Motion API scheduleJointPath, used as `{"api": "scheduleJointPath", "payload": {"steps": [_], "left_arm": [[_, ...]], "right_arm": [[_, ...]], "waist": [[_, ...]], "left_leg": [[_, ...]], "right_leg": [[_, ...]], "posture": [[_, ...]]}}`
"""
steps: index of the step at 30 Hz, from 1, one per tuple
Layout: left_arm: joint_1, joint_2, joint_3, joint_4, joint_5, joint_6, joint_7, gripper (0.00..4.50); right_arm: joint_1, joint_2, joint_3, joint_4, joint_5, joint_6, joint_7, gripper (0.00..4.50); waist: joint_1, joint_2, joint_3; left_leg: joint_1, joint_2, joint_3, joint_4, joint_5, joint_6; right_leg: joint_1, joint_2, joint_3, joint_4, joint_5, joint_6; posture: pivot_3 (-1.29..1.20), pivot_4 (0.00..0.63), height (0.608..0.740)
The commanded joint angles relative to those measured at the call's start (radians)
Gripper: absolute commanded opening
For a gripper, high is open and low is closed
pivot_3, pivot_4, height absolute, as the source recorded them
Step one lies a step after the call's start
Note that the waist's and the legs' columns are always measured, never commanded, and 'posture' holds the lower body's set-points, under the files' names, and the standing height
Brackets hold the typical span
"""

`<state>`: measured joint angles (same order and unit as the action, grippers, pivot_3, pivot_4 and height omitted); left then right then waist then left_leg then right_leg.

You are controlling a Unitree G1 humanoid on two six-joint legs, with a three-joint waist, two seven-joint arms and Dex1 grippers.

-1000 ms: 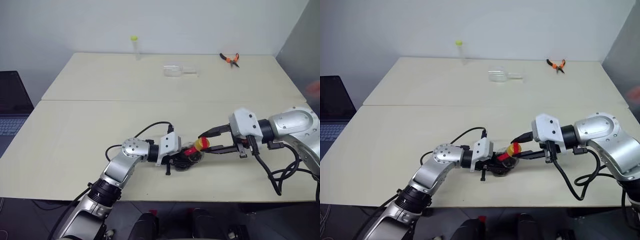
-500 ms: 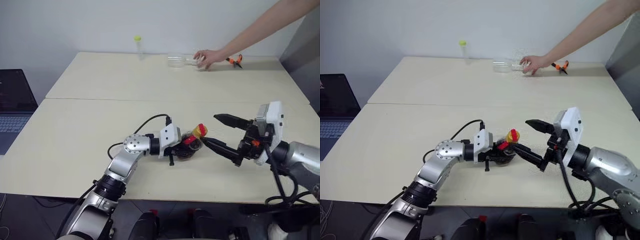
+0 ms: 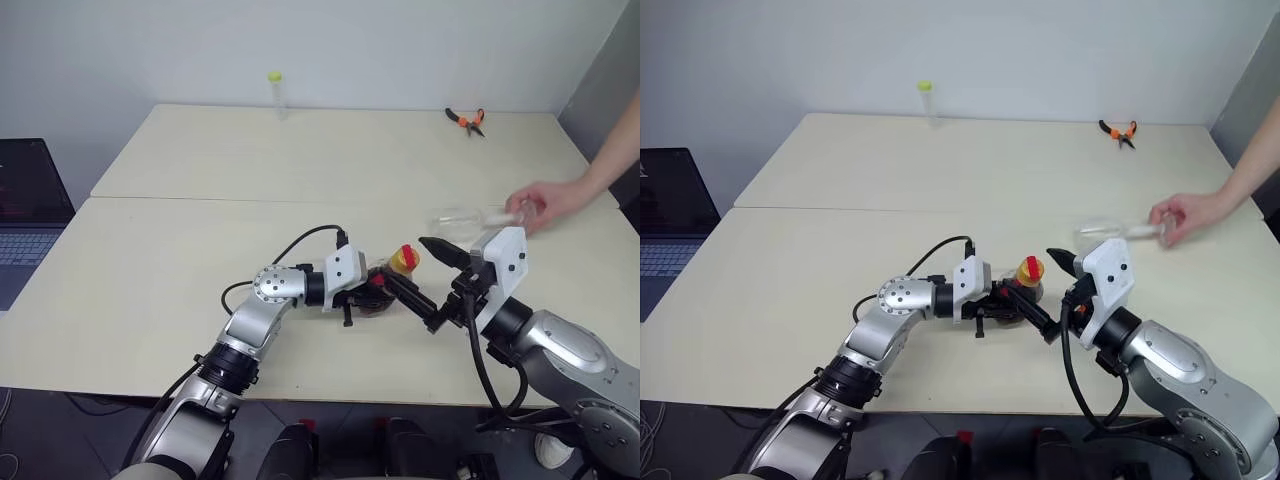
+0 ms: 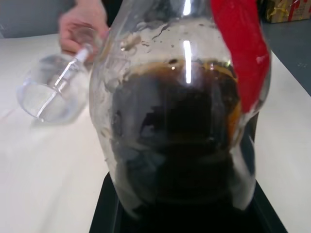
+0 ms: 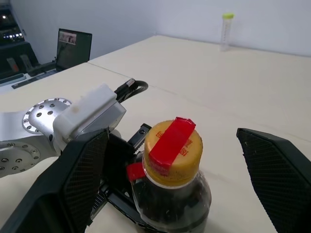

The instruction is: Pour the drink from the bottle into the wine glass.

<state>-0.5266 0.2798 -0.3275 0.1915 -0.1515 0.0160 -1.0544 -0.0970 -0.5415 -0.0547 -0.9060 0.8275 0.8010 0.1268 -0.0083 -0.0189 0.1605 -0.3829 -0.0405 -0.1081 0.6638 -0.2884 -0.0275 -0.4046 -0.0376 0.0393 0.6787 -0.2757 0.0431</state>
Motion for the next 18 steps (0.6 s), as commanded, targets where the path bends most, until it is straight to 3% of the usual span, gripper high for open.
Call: {"api": "scheduleJointPath", "payload": {"steps": [1, 5, 6, 8, 15, 18], "left_arm": [[-0.008, -0.004, 0.007, -0.032, -0.002, -0.022, 0.004, 0.95], [-0.002, -0.004, 0.005, -0.036, 0.000, -0.023, 0.006, 0.95], [-0.001, -0.003, 0.006, -0.038, 0.000, -0.022, 0.006, 0.95], [0.002, -0.002, 0.006, -0.044, 0.000, -0.019, 0.007, 0.95], [0.005, 0.001, 0.002, -0.053, 0.002, -0.017, 0.003, 0.92], [0.007, 0.003, 0.001, -0.056, 0.002, -0.015, 0.003, 0.92]], "right_arm": [[0.006, 0.007, -0.015, -0.022, -0.004, -0.031, 0.009, 4.50], [0.024, 0.003, -0.012, -0.018, -0.006, -0.037, 0.029, 4.50], [0.026, 0.002, -0.009, -0.018, -0.008, -0.036, 0.032, 4.33], [0.030, -0.001, -0.006, -0.018, -0.010, -0.032, 0.040, 3.91], [0.025, 0.004, -0.014, -0.004, -0.013, -0.030, 0.055, 1.36], [0.026, 0.002, -0.021, 0.001, -0.004, -0.030, 0.063, 1.21]], "waist": [[0.000, 0.000, 0.000], [0.000, 0.000, 0.000], [0.000, 0.000, 0.000], [0.000, 0.000, 0.000], [0.000, 0.000, 0.000], [0.000, 0.000, 0.000]], "left_leg": [[0.000, 0.000, 0.000, 0.000, 0.000, 0.000], [0.000, 0.000, 0.000, 0.000, 0.000, 0.000], [0.000, 0.000, 0.000, 0.000, 0.000, 0.000], [0.000, 0.000, 0.000, 0.000, 0.000, 0.000], [0.000, 0.000, 0.000, 0.000, 0.000, 0.000], [0.000, 0.000, 0.000, 0.000, 0.000, 0.000]], "right_leg": [[0.000, 0.000, 0.000, 0.000, 0.000, 0.000], [0.000, 0.000, 0.000, 0.000, 0.000, 0.000], [0.000, 0.000, 0.000, 0.000, 0.000, 0.000], [0.000, 0.000, 0.000, 0.000, 0.000, 0.000], [0.000, 0.000, 0.000, 0.000, 0.000, 0.000], [0.000, 0.000, 0.000, 0.000, 0.000, 0.000]], "posture": [[0.00, 0.150, 0.740], [0.00, 0.150, 0.740], [0.00, 0.150, 0.740], [0.00, 0.150, 0.740], [0.00, 0.150, 0.740], [0.00, 0.150, 0.740]]}}
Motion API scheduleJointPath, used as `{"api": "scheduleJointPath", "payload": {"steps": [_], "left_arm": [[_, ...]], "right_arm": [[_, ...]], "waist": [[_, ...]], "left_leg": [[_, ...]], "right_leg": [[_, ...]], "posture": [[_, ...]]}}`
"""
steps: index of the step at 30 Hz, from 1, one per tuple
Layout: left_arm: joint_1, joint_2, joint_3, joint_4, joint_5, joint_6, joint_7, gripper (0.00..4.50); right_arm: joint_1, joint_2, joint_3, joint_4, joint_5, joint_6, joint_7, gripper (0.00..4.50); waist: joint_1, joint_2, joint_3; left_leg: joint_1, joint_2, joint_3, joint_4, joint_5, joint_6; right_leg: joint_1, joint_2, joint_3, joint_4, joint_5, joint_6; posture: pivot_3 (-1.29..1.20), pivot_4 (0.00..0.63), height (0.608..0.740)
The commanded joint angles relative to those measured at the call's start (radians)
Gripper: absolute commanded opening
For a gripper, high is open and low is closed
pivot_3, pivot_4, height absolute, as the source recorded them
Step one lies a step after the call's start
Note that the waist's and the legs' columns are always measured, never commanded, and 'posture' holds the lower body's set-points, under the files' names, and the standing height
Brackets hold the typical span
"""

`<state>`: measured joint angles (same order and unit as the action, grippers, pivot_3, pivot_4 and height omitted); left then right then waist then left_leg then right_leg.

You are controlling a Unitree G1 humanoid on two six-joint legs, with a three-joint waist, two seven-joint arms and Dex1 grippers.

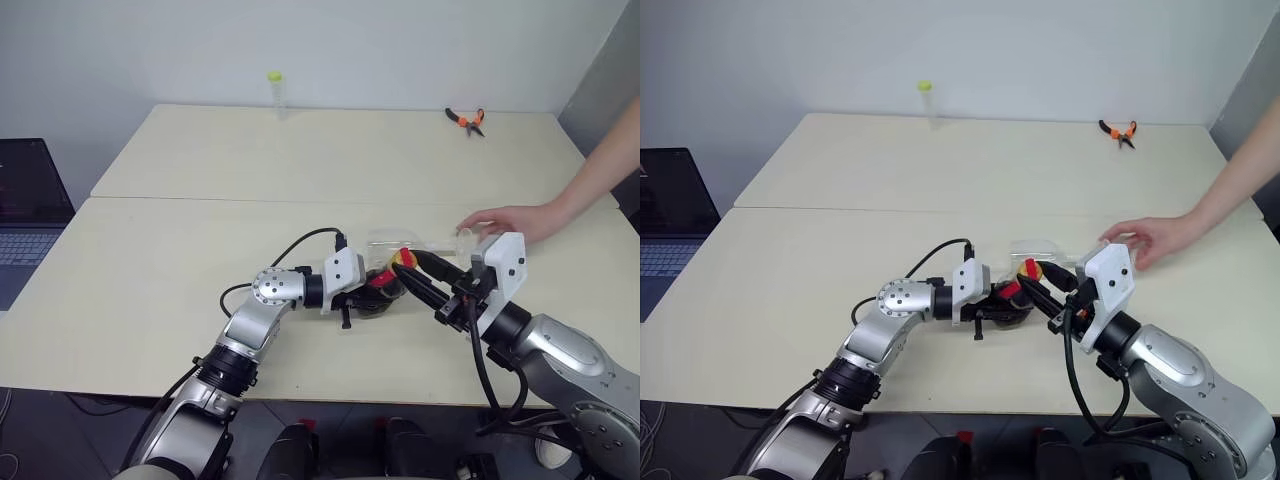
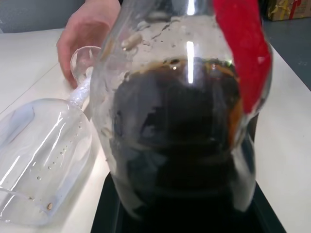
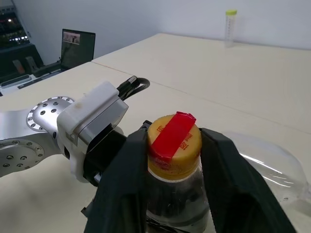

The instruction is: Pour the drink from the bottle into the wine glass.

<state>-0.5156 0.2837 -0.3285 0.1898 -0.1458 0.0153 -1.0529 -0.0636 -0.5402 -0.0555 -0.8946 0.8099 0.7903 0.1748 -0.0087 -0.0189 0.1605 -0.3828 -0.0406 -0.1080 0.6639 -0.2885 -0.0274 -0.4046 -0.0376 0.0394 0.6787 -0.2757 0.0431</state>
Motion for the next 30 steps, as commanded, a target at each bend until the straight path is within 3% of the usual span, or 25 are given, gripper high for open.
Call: {"api": "scheduleJointPath", "payload": {"steps": [1, 3, 8, 12, 17, 22, 30], "left_arm": [[-0.002, 0.000, 0.002, -0.056, -0.004, -0.013, 0.001, 0.92], [0.000, 0.000, 0.000, -0.063, -0.005, -0.008, 0.000, 0.92], [0.015, 0.005, -0.004, -0.106, -0.038, 0.023, -0.028, 0.92], [0.041, 0.020, -0.022, -0.166, -0.051, 0.042, -0.060, 0.90], [0.068, 0.030, -0.038, -0.203, -0.044, 0.045, -0.053, 0.90], [0.082, 0.022, -0.031, -0.213, -0.049, 0.061, -0.023, 0.88], [0.061, 0.003, -0.017, -0.173, -0.048, 0.053, 0.001, 0.87]], "right_arm": [[-0.007, -0.008, -0.024, -0.006, 0.014, -0.019, 0.027, 1.21], [-0.008, -0.035, -0.039, 0.008, 0.017, -0.020, 0.064, 1.21], [-0.041, -0.337, -0.084, 0.198, -0.052, -0.088, 0.466, 1.21], [-0.167, -0.553, 0.016, 0.451, -0.211, -0.257, 0.778, 1.21], [-0.338, -0.585, 0.131, 0.610, -0.294, -0.372, 0.939, 1.21], [-0.314, -0.545, 0.072, 0.483, -0.145, -0.241, 0.886, 1.21], [-0.028, -0.454, -0.246, 0.194, 0.092, -0.044, 0.634, 4.00]], "waist": [[0.000, 0.000, 0.000], [0.000, 0.000, 0.000], [0.000, 0.000, 0.000], [-0.007, 0.001, 0.001], [-0.018, 0.000, 0.001], [-0.017, 0.000, 0.001], [0.005, 0.000, 0.001]], "left_leg": [[0.000, 0.000, 0.000, 0.000, 0.000, 0.000], [0.000, 0.000, 0.000, 0.000, 0.000, 0.000], [0.000, -0.001, 0.001, 0.000, 0.000, 0.000], [0.001, 0.000, 0.002, 0.000, 0.000, 0.001], [0.002, 0.001, 0.001, 0.000, 0.000, 0.001], [0.001, 0.001, 0.001, 0.000, 0.000, 0.000], [0.000, 0.000, 0.001, 0.000, 0.000, 0.000]], "right_leg": [[0.000, 0.000, 0.000, 0.000, 0.000, 0.000], [0.000, 0.000, 0.000, 0.000, 0.000, 0.000], [0.001, 0.000, 0.000, -0.001, 0.000, 0.000], [0.001, 0.001, 0.000, -0.001, 0.000, 0.000], [0.002, 0.001, 0.000, 0.000, 0.000, 0.000], [0.001, -0.001, 0.000, -0.001, 0.000, 0.000], [0.000, -0.002, 0.001, 0.000, 0.000, 0.000]], "posture": [[0.00, 0.150, 0.740], [0.00, 0.150, 0.740], [0.00, 0.150, 0.740], [0.00, 0.150, 0.740], [0.00, 0.150, 0.740], [0.00, 0.150, 0.740], [0.00, 0.150, 0.740]]}}
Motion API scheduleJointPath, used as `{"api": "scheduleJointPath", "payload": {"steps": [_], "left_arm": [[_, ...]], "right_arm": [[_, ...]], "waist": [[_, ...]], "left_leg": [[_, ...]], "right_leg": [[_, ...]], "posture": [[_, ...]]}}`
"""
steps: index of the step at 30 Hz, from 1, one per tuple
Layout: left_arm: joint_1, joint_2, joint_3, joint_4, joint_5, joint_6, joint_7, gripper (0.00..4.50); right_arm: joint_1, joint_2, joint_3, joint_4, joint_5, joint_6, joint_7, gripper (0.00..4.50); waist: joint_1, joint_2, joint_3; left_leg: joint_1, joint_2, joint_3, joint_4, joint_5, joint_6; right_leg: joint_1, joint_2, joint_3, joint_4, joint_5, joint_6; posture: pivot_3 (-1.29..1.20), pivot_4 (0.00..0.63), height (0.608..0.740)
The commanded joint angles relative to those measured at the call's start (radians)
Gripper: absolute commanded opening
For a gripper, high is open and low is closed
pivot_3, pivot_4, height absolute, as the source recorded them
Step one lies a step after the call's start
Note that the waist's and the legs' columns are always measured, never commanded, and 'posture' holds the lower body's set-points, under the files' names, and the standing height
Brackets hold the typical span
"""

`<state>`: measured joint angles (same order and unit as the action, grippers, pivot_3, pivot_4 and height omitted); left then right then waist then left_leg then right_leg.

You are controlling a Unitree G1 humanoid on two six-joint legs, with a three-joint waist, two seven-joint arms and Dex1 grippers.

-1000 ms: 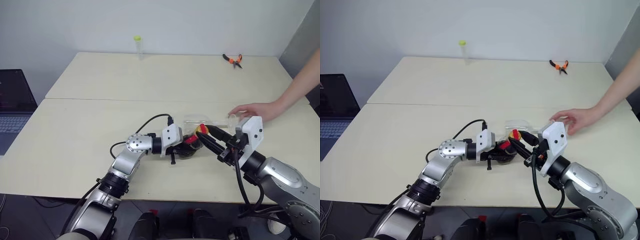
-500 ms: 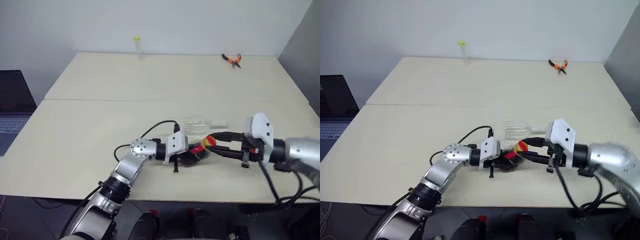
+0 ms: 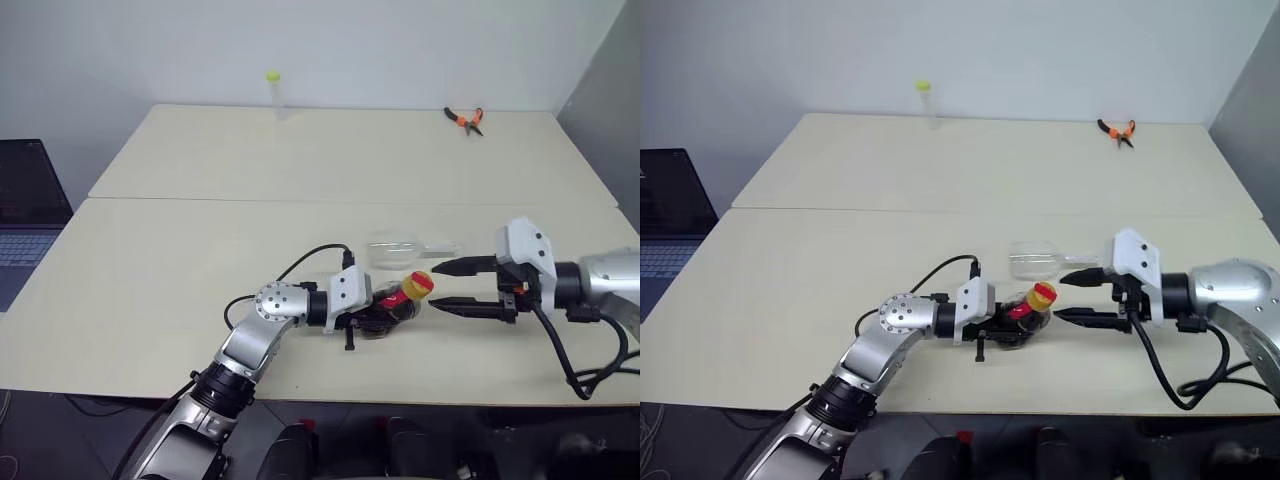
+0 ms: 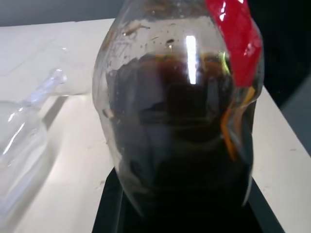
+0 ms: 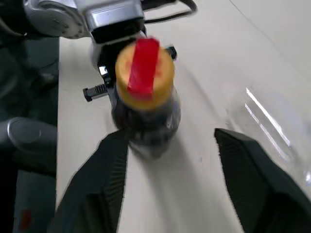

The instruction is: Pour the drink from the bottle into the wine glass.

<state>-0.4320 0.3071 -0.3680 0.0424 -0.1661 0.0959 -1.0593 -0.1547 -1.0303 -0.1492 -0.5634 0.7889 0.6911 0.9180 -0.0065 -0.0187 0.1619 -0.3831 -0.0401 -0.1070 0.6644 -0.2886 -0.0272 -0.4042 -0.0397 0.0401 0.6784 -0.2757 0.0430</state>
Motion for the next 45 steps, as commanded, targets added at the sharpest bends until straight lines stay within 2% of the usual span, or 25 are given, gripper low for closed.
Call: {"api": "scheduleJointPath", "payload": {"steps": [1, 2, 5, 8, 11, 20, 26, 36, 41, 45], "left_arm": [[-0.025, -0.024, 0.026, -0.021, -0.027, -0.027, 0.012, 0.87], [-0.028, -0.028, 0.028, -0.016, -0.026, -0.029, 0.016, 0.87], [-0.035, -0.038, 0.031, -0.004, -0.021, -0.032, 0.023, 0.87], [-0.038, -0.042, 0.030, 0.001, -0.022, -0.031, 0.024, 0.87], [-0.042, -0.051, 0.023, 0.007, -0.021, -0.034, 0.020, 0.87], [-0.054, -0.060, 0.019, 0.021, -0.018, -0.042, 0.018, 0.86], [-0.049, -0.057, 0.020, 0.022, -0.017, -0.045, 0.018, 0.85], [-0.048, -0.055, 0.018, 0.025, -0.016, -0.051, 0.014, 0.84], [-0.048, -0.055, 0.019, 0.026, -0.016, -0.053, 0.013, 0.84], [-0.047, -0.055, 0.017, 0.024, -0.016, -0.052, 0.014, 0.84]], "right_arm": [[0.090, 0.066, -0.192, -0.176, 0.147, 0.068, -0.166, 4.32], [0.103, 0.097, -0.218, -0.207, 0.185, 0.076, -0.225, 4.50], [0.096, 0.193, -0.236, -0.289, 0.267, 0.078, -0.419, 4.50], [0.049, 0.263, -0.166, -0.333, 0.230, 0.078, -0.566, 4.50], [0.005, 0.311, -0.057, -0.321, 0.119, 0.069, -0.637, 4.50], [-0.016, 0.291, -0.009, -0.280, 0.049, 0.064, -0.592, 4.50], [0.049, 0.293, -0.070, -0.260, 0.045, 0.057, -0.574, 4.50], [0.248, 0.258, -0.268, -0.267, 0.197, 0.075, -0.452, 4.50], [0.284, 0.215, -0.279, -0.293, 0.221, 0.075, -0.422, 4.50], [0.190, 0.229, -0.222, -0.310, 0.264, 0.068, -0.492, 4.50]], "waist": [[0.005, 0.000, 0.000], [0.006, 0.000, 0.000], [0.004, 0.000, 0.000], [0.002, 0.000, 0.000], [0.002, 0.000, 0.000], [0.003, 0.000, 0.000], [0.003, 0.000, 0.000], [0.003, 0.000, 0.000], [0.002, 0.000, 0.000], [0.000, 0.000, 0.000]], "left_leg": [[0.000, 0.000, 0.000, 0.000, 0.000, 0.000], [0.000, 0.000, -0.001, 0.000, 0.000, 0.000], [0.001, 0.000, 0.001, 0.000, 0.000, 0.000], [0.001, 0.000, 0.000, 0.000, 0.000, 0.000], [0.001, 0.000, 0.000, 0.000, 0.000, 0.000], [0.000, -0.001, 0.000, 0.000, 0.000, 0.000], [0.000, 0.000, 0.000, 0.000, 0.000, 0.000], [0.001, 0.000, 0.000, 0.000, 0.000, 0.000], [0.001, 0.000, 0.001, 0.000, 0.000, 0.000], [0.001, 0.000, 0.001, 0.000, 0.000, 0.000]], "right_leg": [[0.000, 0.000, 0.000, 0.000, 0.000, 0.000], [0.000, 0.000, 0.000, 0.000, 0.000, 0.000], [0.001, 0.001, 0.000, 0.000, 0.000, 0.000], [0.001, 0.002, 0.000, 0.001, 0.000, 0.000], [0.000, 0.002, 0.000, 0.001, 0.000, 0.000], [0.000, 0.002, 0.000, 0.000, 0.000, 0.000], [0.000, 0.002, 0.000, 0.000, 0.000, 0.000], [0.001, 0.002, 0.000, 0.000, 0.000, 0.000], [0.001, 0.003, 0.000, 0.000, 0.000, 0.000], [0.001, 0.003, 0.000, 0.001, 0.000, 0.000]], "posture": [[0.00, 0.150, 0.740], [0.00, 0.150, 0.740], [0.00, 0.150, 0.740], [0.00, 0.150, 0.740], [0.00, 0.150, 0.740], [0.00, 0.150, 0.740], [0.00, 0.150, 0.740], [0.00, 0.150, 0.740], [0.00, 0.150, 0.740], [0.00, 0.150, 0.740]]}}
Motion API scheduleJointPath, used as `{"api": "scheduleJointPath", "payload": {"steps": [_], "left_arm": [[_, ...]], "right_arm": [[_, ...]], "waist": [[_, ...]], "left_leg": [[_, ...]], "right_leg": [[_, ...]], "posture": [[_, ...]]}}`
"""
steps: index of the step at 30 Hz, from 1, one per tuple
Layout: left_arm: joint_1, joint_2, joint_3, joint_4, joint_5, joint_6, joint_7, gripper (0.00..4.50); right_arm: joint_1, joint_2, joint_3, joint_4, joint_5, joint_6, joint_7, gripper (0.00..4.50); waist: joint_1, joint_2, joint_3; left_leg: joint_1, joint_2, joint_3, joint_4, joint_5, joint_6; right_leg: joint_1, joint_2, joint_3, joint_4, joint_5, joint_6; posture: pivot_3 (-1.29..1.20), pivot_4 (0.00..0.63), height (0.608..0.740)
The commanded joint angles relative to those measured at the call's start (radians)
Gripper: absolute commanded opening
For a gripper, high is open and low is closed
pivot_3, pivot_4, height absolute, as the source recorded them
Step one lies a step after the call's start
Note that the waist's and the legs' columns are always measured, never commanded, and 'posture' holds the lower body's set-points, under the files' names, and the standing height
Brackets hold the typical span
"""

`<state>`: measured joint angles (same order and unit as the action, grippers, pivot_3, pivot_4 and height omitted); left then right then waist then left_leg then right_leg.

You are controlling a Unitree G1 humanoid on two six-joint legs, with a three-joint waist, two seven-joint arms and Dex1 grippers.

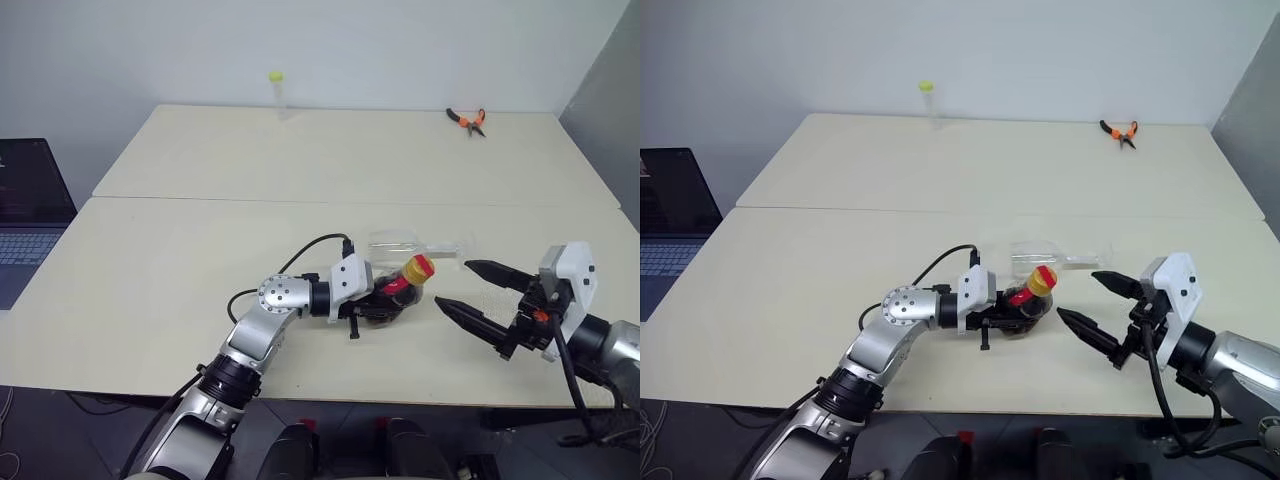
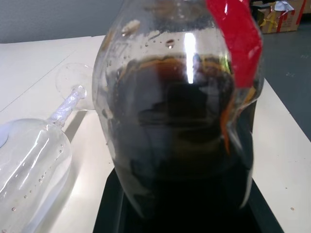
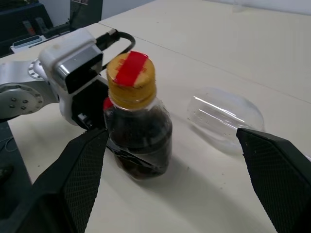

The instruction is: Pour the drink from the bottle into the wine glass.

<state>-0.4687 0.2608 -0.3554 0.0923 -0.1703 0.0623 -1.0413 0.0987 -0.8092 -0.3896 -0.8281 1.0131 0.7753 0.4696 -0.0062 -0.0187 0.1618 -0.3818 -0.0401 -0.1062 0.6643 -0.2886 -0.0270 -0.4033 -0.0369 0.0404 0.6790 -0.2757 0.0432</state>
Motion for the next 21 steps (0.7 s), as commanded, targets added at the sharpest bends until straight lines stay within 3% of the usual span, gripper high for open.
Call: {"api": "scheduleJointPath", "payload": {"steps": [1, 10, 21], "left_arm": [[-0.010, -0.008, 0.004, -0.026, -0.012, -0.018, -0.004, 0.84], [-0.010, -0.012, -0.002, -0.022, -0.009, -0.022, -0.004, 0.79], [-0.008, -0.014, -0.003, -0.018, -0.009, -0.024, -0.005, 0.79]], "right_arm": [[-0.092, 0.016, 0.038, -0.042, 0.038, -0.015, -0.066, 4.50], [-0.236, 0.078, 0.180, -0.001, -0.087, -0.026, -0.172, 4.50], [-0.134, 0.053, 0.091, -0.011, -0.061, -0.018, -0.129, 4.50]], "waist": [[-0.001, 0.000, 0.000], [0.001, 0.000, 0.000], [0.003, 0.000, 0.000]], "left_leg": [[0.000, 0.000, 0.000, 0.000, 0.000, 0.000], [-0.001, -0.001, -0.001, 0.000, 0.000, 0.000], [-0.001, 0.000, -0.001, 0.000, 0.000, 0.000]], "right_leg": [[0.000, 0.000, 0.000, 0.000, 0.000, 0.000], [0.000, -0.001, 0.000, -0.001, 0.000, 0.000], [0.000, -0.001, -0.001, -0.001, 0.000, 0.000]], "posture": [[0.00, 0.150, 0.740], [0.00, 0.150, 0.740], [0.00, 0.150, 0.740]]}}
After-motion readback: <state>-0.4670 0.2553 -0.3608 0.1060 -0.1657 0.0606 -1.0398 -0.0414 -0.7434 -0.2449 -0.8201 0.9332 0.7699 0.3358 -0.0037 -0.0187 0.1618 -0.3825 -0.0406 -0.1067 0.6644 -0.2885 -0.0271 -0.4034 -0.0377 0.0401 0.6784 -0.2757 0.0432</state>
